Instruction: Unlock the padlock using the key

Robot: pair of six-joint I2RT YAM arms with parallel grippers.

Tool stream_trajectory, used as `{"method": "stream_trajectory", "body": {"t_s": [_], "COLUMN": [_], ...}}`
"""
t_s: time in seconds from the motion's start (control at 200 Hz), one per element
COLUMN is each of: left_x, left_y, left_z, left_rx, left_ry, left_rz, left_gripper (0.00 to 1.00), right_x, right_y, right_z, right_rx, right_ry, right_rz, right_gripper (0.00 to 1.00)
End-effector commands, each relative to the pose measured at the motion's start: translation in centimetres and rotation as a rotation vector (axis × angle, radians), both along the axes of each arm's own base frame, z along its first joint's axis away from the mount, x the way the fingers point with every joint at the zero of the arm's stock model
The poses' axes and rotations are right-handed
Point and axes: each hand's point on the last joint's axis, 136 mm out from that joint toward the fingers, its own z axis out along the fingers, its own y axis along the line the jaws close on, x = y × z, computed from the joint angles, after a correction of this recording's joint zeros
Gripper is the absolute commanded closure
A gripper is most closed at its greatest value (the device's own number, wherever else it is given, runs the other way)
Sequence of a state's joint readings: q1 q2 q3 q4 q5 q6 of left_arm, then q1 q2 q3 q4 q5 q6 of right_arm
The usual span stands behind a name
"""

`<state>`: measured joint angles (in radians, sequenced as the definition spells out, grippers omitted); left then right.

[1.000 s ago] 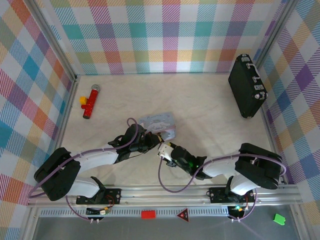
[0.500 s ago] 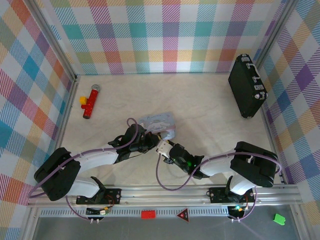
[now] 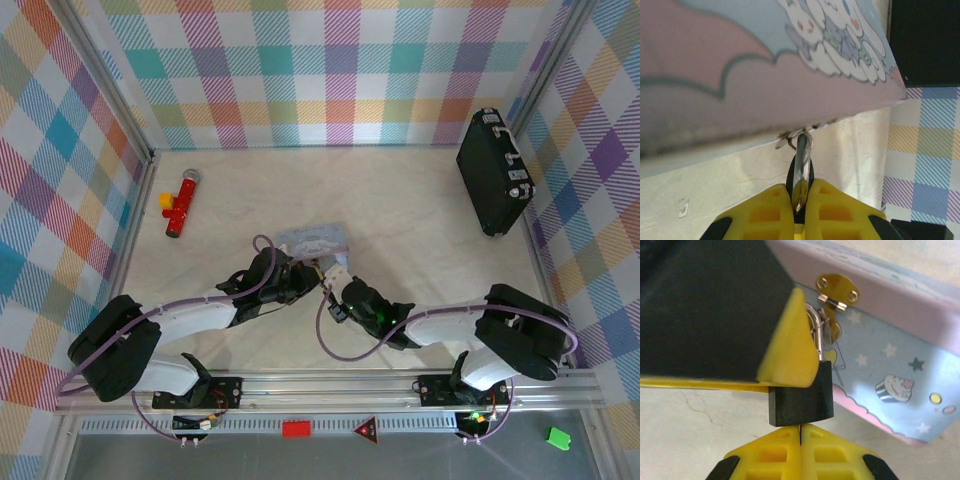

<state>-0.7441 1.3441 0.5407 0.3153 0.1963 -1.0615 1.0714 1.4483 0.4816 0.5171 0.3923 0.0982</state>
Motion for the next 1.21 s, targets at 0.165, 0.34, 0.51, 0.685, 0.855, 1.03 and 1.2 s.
{"method": "stream_trajectory", "body": {"t_s": [0.165, 0.34, 0.51, 0.685, 0.855, 1.03, 1.2], "left_x": [0.9, 1.1, 1.1, 1.1, 1.3, 1.6, 2.2], "left_y": [-1.3, -1.4, -1.1, 0.0, 1.3, 2.9, 6.6], "left_z": [1.8, 2.1, 1.9, 1.0, 0.6, 1.0, 3.0], "left_rx": [-0.063, -0.058, -0.023, 0.045, 0.076, 0.126, 0.312], "left_ry": [-0.055, -0.063, -0.070, -0.069, -0.067, -0.083, -0.151], "left_rz": [-0.009, -0.012, -0.015, -0.002, 0.022, 0.039, 0.077], "left_gripper": [1.00, 1.00, 0.90, 0.72, 0.63, 0.62, 0.56], "right_x": [-2.2, -2.0, -2.1, -2.5, -2.5, -2.2, -2.1], "right_y": [1.8, 1.9, 1.6, 1.2, 0.5, 0.3, 0.2], "right_z": [1.1, 1.2, 0.9, -0.2, -2.0, -2.9, -3.2], "right_rx": [0.313, 0.364, 0.363, 0.333, 0.303, 0.290, 0.278], "right_ry": [0.298, 0.344, 0.387, 0.464, 0.521, 0.557, 0.579], "right_rz": [0.006, 0.012, -0.002, -0.037, -0.086, -0.116, -0.122], "right_gripper": [1.00, 1.00, 1.00, 1.00, 1.00, 1.00, 0.92]}}
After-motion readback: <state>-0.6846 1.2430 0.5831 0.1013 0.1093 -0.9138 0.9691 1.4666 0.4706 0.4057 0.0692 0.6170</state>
